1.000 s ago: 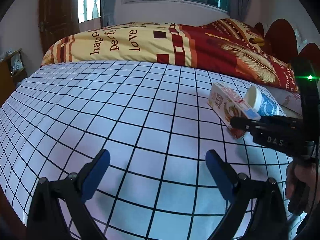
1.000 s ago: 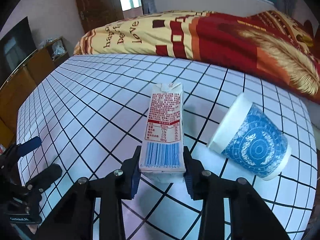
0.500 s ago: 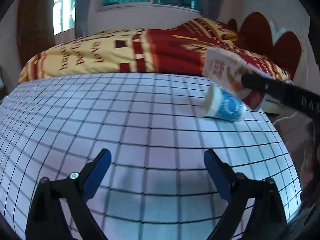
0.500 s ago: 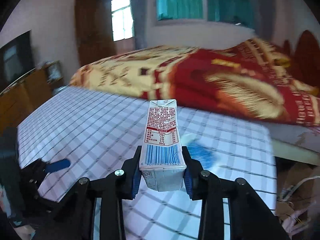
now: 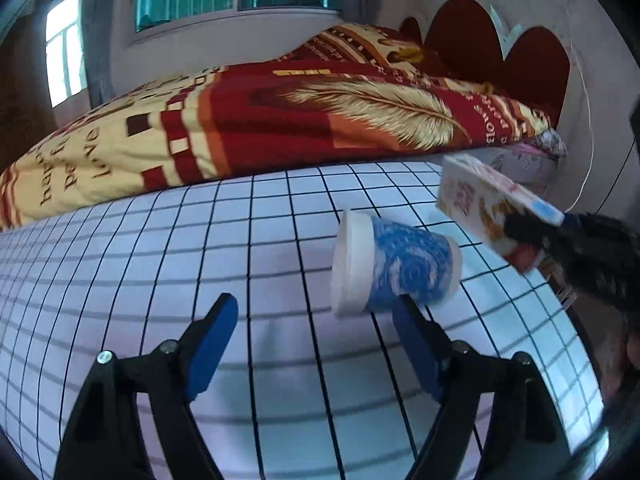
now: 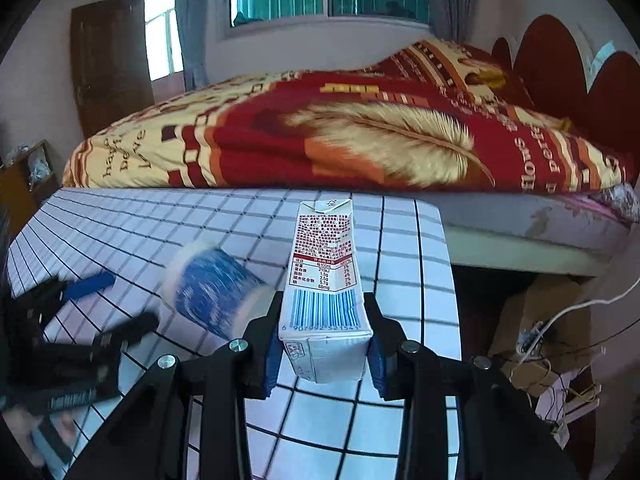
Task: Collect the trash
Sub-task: 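Grasp the blue patterned paper cup with the left tool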
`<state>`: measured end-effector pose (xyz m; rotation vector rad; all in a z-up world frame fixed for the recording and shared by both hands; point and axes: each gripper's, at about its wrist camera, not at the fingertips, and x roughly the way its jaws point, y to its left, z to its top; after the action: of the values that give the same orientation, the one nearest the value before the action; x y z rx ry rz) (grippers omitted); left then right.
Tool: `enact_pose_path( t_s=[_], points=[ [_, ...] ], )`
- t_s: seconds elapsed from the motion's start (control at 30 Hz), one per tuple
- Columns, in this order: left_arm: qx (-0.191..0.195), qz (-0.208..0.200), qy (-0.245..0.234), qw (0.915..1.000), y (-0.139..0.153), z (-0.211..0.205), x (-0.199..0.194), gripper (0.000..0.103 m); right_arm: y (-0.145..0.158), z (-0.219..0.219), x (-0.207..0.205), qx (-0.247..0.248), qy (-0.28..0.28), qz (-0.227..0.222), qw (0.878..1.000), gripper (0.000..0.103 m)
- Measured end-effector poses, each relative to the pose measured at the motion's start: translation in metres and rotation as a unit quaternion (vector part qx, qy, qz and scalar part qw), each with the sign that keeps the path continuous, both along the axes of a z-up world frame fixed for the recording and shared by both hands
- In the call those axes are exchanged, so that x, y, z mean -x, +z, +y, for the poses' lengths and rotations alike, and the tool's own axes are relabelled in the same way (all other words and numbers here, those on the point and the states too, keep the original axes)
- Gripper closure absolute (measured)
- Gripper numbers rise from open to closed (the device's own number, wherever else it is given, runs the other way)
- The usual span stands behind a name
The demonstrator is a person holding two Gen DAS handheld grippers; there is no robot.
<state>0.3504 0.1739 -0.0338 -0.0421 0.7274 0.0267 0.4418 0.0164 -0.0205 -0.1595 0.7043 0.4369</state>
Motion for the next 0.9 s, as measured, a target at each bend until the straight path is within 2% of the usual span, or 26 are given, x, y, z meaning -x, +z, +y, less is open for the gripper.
enact_pose_path(
  t_s=[0.2,0.23,0.27,0.33,0.37,0.43,0.67,0.8,0.87,0.9],
  points=[
    [0.016,0.013,-0.050,0.9985,-0.006,-0.017,-0.012,0.022,-0.017,-0.012,-0.007,0.004,-0.014,0.021,1.000,0.065],
    [0.019,0.016,-0.064,0.9976,-0.007,-0.022,-0.013,0.026,-0.018,-0.014,-0.007,0.003,-0.014,0.023,1.000,0.065],
    [0.022,0.020,-0.075,0.9967,-0.007,-0.025,-0.013,0.030,-0.019,-0.015,-0.006,0.005,-0.014,0.023,1.000,0.065],
    [0.034,0.025,-0.096,0.9945,-0.007,-0.033,-0.006,0.048,-0.020,-0.017,-0.003,0.005,-0.015,0.024,1.000,0.065],
    [0.033,0.026,-0.101,0.9940,-0.007,-0.036,-0.001,0.052,-0.020,-0.018,-0.002,0.007,-0.015,0.024,1.000,0.065],
    [0.038,0.018,-0.107,0.9934,-0.005,-0.038,0.004,0.073,-0.021,-0.018,-0.001,0.005,-0.015,0.027,1.000,0.065],
    [0.061,0.030,-0.115,0.9911,-0.010,-0.040,-0.014,0.075,-0.021,-0.026,0.004,0.013,-0.022,0.028,0.999,0.065],
    [0.055,0.045,-0.132,0.9887,-0.015,-0.053,-0.025,0.075,-0.023,-0.038,0.002,0.013,-0.030,0.038,0.999,0.065],
    [0.045,0.058,-0.141,0.9872,-0.020,-0.064,-0.028,0.091,-0.025,-0.042,0.002,0.013,-0.028,0.040,0.999,0.065],
    [0.031,0.059,-0.136,0.9885,-0.021,-0.069,-0.026,0.095,-0.026,-0.044,0.003,0.014,-0.029,0.041,0.999,0.065]
  ],
)
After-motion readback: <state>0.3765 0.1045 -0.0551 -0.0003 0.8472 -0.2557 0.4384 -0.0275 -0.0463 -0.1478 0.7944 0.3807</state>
